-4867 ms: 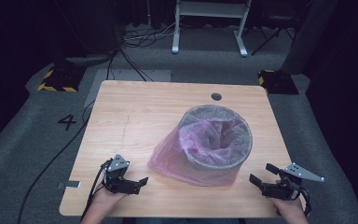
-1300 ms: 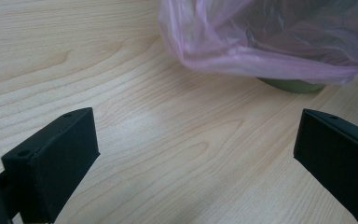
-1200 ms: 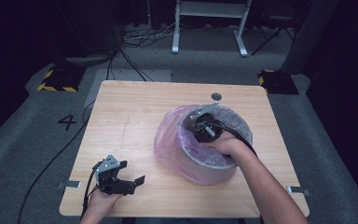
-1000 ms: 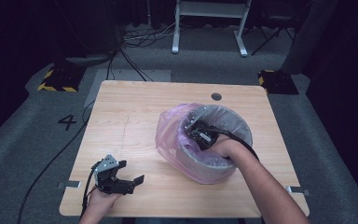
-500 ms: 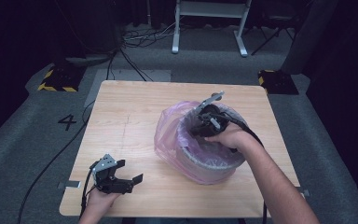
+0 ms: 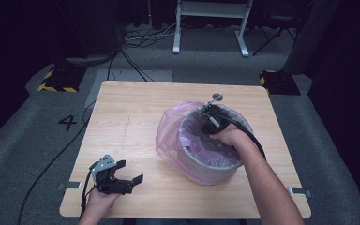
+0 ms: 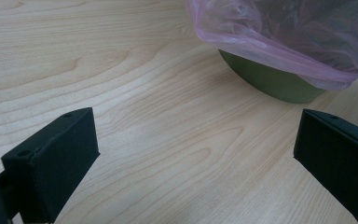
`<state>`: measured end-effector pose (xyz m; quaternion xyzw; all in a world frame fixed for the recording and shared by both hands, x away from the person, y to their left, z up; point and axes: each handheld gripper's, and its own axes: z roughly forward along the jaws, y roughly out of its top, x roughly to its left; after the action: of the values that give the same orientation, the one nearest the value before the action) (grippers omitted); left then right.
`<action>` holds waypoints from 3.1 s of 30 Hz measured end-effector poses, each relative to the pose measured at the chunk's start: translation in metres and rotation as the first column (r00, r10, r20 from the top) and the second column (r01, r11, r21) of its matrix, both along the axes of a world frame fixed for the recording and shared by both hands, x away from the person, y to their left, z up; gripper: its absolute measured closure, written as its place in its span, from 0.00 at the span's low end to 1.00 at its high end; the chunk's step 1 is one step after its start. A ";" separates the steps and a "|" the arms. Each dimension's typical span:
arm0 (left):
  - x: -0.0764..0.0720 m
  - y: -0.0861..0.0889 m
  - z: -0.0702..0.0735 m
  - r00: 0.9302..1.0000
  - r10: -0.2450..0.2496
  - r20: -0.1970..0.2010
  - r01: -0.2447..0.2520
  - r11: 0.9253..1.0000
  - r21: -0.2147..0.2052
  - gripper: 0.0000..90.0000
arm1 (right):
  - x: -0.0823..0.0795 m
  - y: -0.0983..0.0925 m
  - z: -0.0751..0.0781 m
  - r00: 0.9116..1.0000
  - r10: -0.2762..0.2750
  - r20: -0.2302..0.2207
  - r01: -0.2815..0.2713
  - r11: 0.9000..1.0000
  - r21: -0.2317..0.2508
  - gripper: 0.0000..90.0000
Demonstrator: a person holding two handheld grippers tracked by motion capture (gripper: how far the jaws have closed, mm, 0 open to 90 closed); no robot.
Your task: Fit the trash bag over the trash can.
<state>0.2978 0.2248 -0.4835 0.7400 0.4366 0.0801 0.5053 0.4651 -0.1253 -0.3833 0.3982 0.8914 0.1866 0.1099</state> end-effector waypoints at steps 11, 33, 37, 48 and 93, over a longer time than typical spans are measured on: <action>-0.001 0.001 0.001 1.000 0.005 0.004 -0.005 1.000 0.003 0.00 | -0.018 0.006 0.020 0.994 0.087 0.059 -0.092 0.993 0.079 0.93; -0.001 0.005 0.001 1.000 0.021 0.002 -0.021 1.000 -0.001 0.00 | -0.051 0.032 -0.008 0.929 0.308 -0.205 -0.306 0.951 0.045 0.92; -0.001 0.005 0.002 1.000 0.025 0.005 -0.025 1.000 -0.006 0.00 | -0.049 0.028 0.006 0.942 0.297 -0.153 -0.290 0.955 0.068 0.89; -0.003 -0.004 0.010 0.999 0.015 0.040 -0.016 0.999 0.031 0.00 | -0.045 -0.013 0.065 0.985 0.172 0.006 -0.167 0.945 0.282 0.22; 0.114 -0.091 0.098 0.988 0.053 0.148 -0.051 0.998 -0.022 0.60 | -0.120 -0.205 -0.007 0.951 -0.180 0.253 -0.012 0.793 0.610 0.19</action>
<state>0.4121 0.1334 -0.3852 0.7158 0.4176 0.1443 0.5407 0.3449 -0.3298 -0.3907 0.4193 0.7391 0.5136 0.1184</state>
